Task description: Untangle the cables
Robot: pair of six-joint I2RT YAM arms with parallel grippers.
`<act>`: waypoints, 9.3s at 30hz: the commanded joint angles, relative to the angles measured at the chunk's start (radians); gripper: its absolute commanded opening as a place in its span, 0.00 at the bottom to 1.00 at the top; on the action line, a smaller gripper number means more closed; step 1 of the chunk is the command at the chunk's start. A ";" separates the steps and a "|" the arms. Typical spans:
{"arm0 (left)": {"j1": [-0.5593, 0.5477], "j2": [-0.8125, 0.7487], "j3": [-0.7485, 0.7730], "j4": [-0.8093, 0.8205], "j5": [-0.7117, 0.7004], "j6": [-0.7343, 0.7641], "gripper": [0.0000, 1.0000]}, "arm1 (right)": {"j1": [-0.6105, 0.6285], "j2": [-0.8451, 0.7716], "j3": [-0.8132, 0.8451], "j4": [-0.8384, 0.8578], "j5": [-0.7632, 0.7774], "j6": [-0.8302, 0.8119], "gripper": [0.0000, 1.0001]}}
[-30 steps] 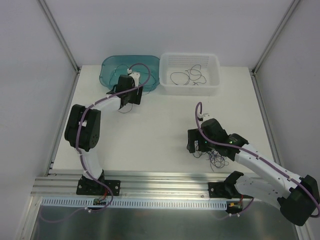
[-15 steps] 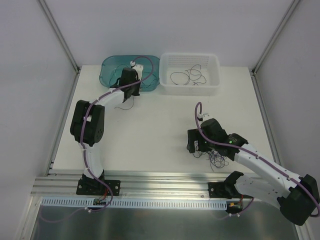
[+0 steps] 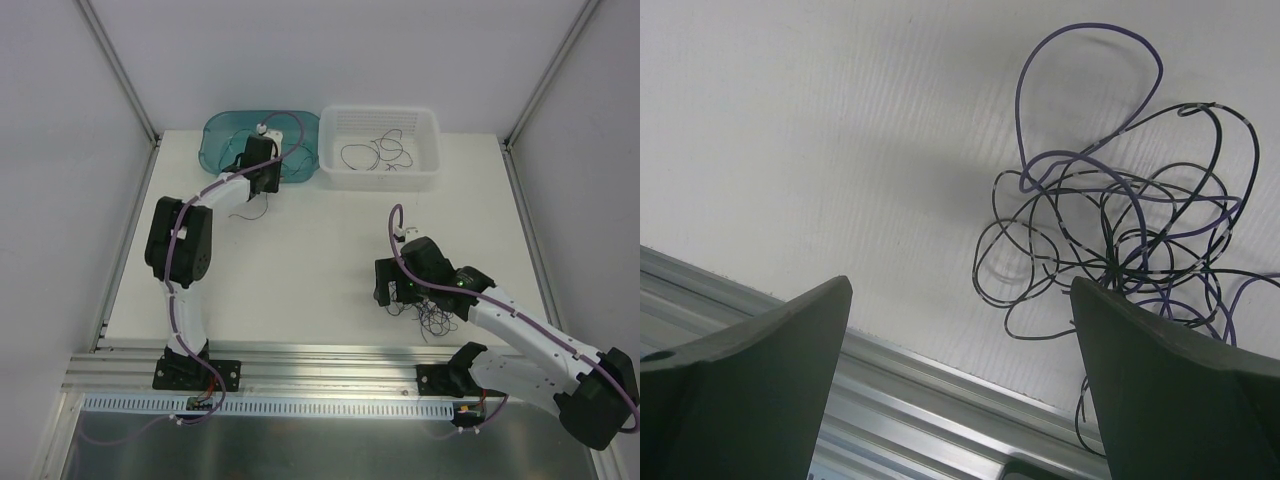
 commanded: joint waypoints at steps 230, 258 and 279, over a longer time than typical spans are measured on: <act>-0.370 -0.835 -0.752 -0.108 0.250 -0.559 0.00 | 0.232 0.735 0.324 0.486 0.090 0.154 0.69; 0.176 -1.079 -0.073 -0.795 -0.365 -0.243 0.00 | -0.124 0.377 0.022 0.225 0.227 0.227 0.30; 0.278 -1.071 -0.428 -0.656 0.087 -0.252 0.07 | -0.190 0.205 0.080 0.073 0.198 0.096 0.47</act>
